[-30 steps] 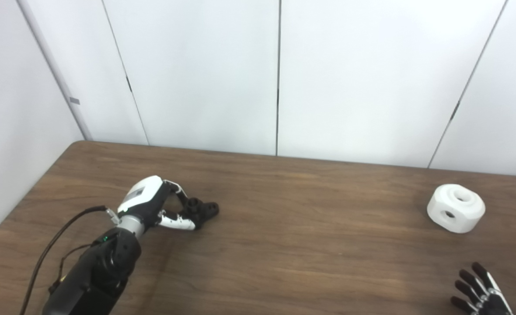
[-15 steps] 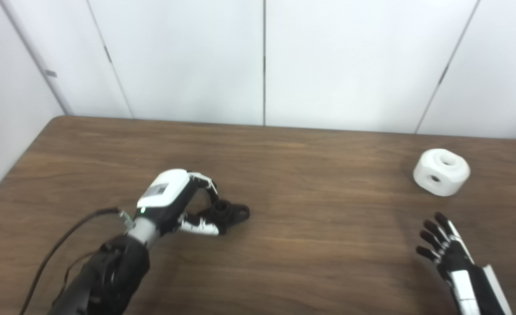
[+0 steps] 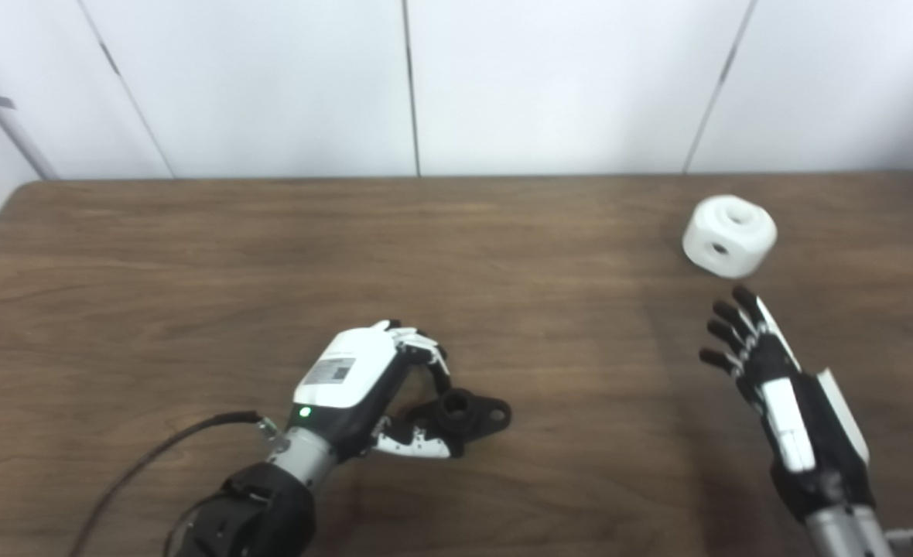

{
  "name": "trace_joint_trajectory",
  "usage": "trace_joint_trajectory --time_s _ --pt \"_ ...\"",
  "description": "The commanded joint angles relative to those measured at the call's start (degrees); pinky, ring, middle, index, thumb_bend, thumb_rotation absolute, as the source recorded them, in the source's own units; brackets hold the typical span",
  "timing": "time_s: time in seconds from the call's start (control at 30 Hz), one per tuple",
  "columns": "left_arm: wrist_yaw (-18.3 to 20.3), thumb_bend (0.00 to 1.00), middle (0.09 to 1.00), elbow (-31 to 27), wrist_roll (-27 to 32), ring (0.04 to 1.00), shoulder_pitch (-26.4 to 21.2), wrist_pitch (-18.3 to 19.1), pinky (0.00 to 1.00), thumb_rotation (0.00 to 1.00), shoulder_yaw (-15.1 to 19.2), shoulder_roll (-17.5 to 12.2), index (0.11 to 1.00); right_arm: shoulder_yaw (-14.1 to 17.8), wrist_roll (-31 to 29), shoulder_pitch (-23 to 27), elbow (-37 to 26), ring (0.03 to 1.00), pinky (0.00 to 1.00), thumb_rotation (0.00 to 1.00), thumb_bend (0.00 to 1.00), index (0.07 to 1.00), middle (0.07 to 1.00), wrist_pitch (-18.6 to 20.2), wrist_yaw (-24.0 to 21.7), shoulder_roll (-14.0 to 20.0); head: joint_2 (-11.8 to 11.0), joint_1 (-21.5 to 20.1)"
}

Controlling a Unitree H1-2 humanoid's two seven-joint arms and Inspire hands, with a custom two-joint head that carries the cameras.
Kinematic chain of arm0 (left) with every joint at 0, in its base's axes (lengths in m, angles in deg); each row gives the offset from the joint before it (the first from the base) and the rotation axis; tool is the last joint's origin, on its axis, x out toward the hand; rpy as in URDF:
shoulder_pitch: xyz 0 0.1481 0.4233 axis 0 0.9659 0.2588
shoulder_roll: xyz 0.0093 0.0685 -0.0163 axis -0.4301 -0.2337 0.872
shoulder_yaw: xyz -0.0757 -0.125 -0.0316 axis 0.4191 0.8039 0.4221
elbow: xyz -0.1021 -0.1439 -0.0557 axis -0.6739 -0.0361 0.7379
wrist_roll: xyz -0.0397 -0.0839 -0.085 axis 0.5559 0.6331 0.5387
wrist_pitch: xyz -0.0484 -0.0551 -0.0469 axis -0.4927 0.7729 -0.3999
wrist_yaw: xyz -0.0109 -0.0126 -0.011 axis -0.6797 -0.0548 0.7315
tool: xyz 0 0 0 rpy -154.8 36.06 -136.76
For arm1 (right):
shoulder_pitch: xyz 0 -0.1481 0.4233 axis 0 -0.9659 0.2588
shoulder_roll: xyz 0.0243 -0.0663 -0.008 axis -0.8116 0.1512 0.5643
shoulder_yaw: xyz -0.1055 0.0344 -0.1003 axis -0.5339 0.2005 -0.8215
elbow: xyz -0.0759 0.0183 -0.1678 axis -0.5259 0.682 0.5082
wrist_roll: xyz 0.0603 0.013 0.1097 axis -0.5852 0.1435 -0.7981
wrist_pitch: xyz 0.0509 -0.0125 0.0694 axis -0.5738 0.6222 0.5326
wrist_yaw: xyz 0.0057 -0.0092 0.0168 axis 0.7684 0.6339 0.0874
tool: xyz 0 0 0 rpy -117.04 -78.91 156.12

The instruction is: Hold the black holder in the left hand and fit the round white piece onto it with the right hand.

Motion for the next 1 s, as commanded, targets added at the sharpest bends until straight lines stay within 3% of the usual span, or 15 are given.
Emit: trace_joint_trajectory --time_s 0.0,0.1,0.3,0.6,0.97 --pt "0.91 0.52 0.765 -2.58 -2.58 0.862 0.29 -0.4 0.94 0.05 -0.84 1.32 0.486 0.72 -0.81 1.35 -3.03 0.912 0.81 1.0 0.66 0.976 0.933 0.6 0.27 0.22 0.29 0.06" --pt "2.08 0.52 0.766 -2.85 -5.31 0.865 1.94 -0.85 0.94 0.06 -2.65 3.41 0.486 1.05 -0.99 1.57 -4.0 0.915 0.83 1.0 0.66 0.978 0.932 2.25 0.19 0.39 0.81 0.16" --pt "-0.06 0.52 0.763 -0.37 -6.54 0.856 4.57 -4.36 0.91 0.05 -4.32 5.12 0.485 1.39 -1.1 2.02 -4.22 0.917 0.84 1.0 0.67 0.979 0.928 3.25 0.06 0.73 1.12 -0.08" --pt "0.48 0.52 0.774 1.14 -8.71 0.866 5.62 -6.0 0.93 0.05 -5.08 5.74 0.486 1.39 -0.24 2.25 -5.26 0.916 0.82 1.0 0.66 0.98 0.922 4.41 -0.12 1.11 1.6 -1.39" --pt "-1.89 0.52 0.784 2.82 -12.53 0.878 6.06 -7.79 0.95 0.05 -5.31 6.38 0.486 2.99 -1.38 2.27 -5.19 0.926 0.84 0.99 0.64 0.984 0.932 4.19 -0.61 2.93 1.41 -2.16"
